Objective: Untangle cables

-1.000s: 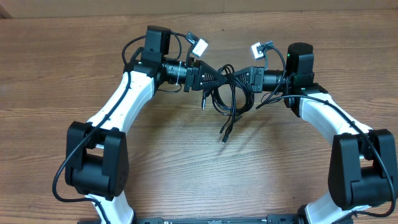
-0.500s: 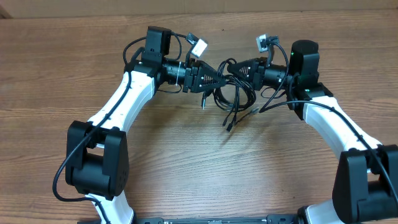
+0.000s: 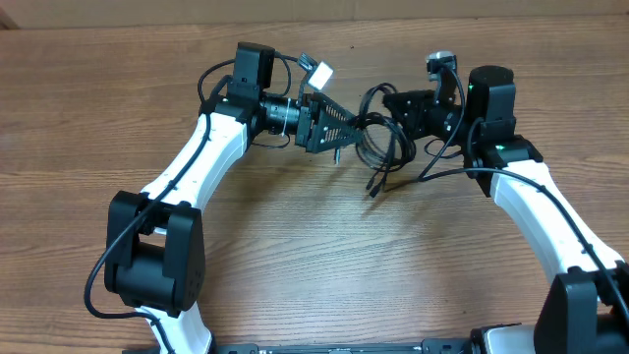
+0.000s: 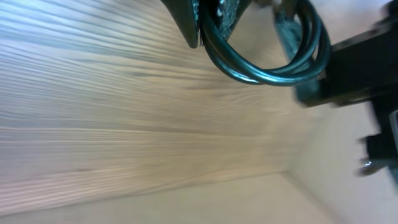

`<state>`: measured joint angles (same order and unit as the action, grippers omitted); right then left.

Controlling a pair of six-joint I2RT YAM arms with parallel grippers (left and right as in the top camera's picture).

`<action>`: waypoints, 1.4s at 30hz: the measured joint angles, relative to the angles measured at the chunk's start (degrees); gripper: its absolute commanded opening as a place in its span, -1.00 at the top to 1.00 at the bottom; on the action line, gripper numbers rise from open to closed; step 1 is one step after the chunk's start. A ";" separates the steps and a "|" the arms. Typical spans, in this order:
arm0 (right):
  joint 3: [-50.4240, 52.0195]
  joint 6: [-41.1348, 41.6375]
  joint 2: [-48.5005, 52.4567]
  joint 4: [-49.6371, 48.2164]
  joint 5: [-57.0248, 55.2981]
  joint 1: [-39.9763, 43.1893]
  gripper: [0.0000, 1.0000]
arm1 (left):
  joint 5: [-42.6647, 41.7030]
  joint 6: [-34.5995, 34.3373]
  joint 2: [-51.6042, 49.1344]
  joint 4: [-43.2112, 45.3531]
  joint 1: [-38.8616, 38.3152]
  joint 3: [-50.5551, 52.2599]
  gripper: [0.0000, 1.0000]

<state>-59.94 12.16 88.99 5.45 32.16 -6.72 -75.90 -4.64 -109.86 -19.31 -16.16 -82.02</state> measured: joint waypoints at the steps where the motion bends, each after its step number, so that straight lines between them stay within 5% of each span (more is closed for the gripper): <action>1: -0.17 -0.39 -0.48 1.53 -3.19 0.00 0.92 | 2.60 -2.93 0.00 -0.02 0.02 0.00 -0.99; 10: -1.90 -1.38 -2.75 11.98 -21.20 0.46 0.92 | 21.51 -34.53 0.00 -0.15 0.02 0.00 -0.99; 17: -1.99 -0.96 -4.83 13.99 -22.49 0.63 0.92 | 24.50 -44.68 0.00 0.00 -1.55 0.00 -0.96; 21: -2.40 -0.37 -5.62 14.75 -19.37 0.63 0.92 | 25.40 -44.41 0.00 0.02 -4.33 0.00 -0.95; 32: -7.50 1.51 -8.57 24.72 -8.76 1.20 0.92 | 27.26 -26.69 0.00 -0.04 -7.85 0.00 -0.73; 42: -9.14 6.25 -8.68 31.61 -0.46 4.55 0.92 | 29.70 -18.25 0.00 -0.07 -9.60 0.00 -0.62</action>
<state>-69.08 18.41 80.31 37.06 31.70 -2.17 -46.19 -22.90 -109.86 -19.38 -25.76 -82.02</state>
